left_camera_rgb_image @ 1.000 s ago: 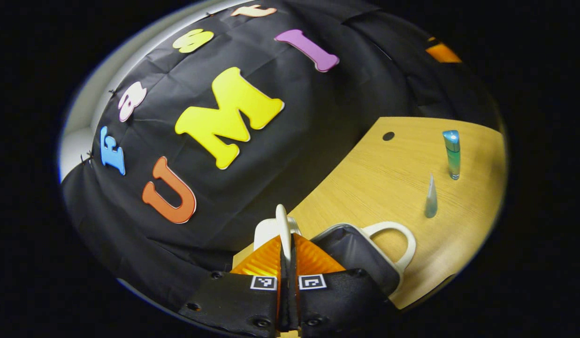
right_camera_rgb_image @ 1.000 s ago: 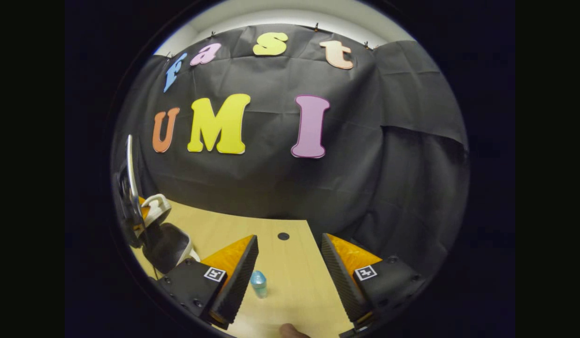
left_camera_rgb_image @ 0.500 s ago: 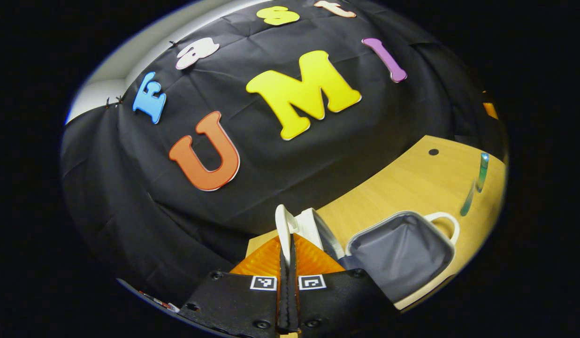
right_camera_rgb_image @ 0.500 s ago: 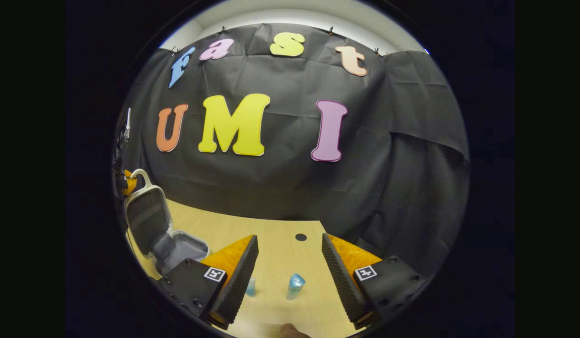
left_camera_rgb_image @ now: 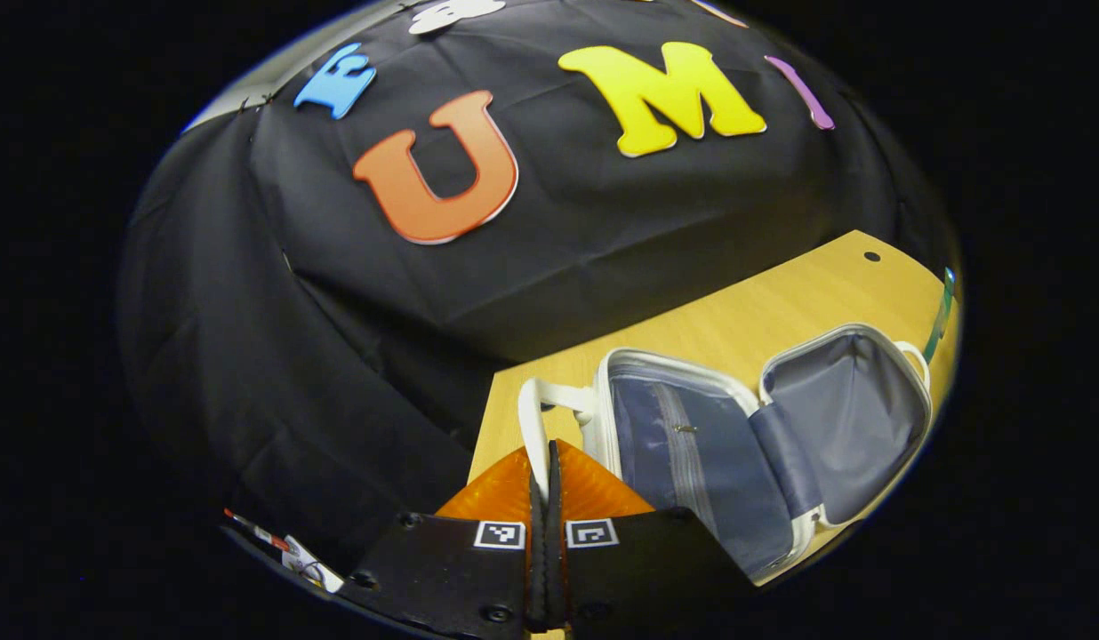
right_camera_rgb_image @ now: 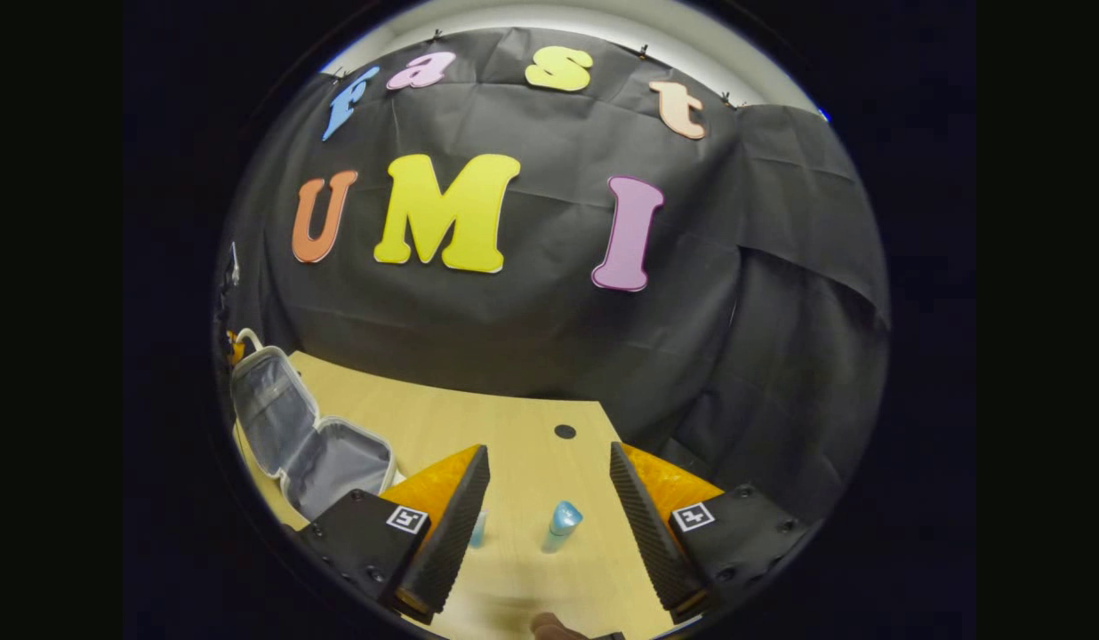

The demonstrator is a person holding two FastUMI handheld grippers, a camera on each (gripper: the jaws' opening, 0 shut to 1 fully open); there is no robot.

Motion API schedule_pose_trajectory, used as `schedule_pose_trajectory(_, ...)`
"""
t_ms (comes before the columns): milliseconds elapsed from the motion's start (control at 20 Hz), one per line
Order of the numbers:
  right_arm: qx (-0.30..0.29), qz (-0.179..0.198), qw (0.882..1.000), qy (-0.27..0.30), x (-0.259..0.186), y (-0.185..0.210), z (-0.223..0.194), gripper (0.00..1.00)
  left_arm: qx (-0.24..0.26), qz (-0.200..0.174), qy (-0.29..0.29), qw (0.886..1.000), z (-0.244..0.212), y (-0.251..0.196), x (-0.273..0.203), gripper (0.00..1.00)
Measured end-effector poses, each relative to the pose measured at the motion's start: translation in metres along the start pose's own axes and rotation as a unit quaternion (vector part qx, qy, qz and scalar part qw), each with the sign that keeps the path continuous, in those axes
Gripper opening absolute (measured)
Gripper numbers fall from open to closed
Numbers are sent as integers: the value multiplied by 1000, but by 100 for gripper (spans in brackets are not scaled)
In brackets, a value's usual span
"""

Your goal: First open the suitcase, pack the skin care products into it, and then close the suitcase.

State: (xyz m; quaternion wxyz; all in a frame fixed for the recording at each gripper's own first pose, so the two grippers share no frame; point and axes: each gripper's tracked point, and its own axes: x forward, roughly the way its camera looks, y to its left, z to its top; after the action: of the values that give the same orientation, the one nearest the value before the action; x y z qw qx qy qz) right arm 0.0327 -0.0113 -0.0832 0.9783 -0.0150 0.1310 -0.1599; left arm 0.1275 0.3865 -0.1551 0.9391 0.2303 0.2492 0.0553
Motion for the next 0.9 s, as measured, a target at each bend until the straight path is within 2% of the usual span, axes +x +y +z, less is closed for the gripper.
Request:
schedule_pose_trajectory(150,-12,-8,1000,10,-1,-3,-3,81,-58,-18,69,996,-52,-6,30,3)
schedule_pose_trajectory(350,-21,-28,999,21,-3,-15,-9,81,-132,-43,119,983,-102,-17,45,3)
schedule_pose_trajectory(700,-29,-45,998,33,-7,-25,-13,81,-207,-66,137,966,-139,-27,66,5)
schedule_pose_trajectory(800,-28,-44,998,35,-6,-27,-16,81,-226,-58,138,962,-143,-23,65,13)
schedule_pose_trajectory(850,-26,-42,998,35,-6,-27,-16,81,-233,-44,139,962,-146,-18,64,22)
schedule_pose_trajectory(900,-25,-39,998,35,-5,-28,-17,81,-243,-36,143,959,-148,-16,62,39)
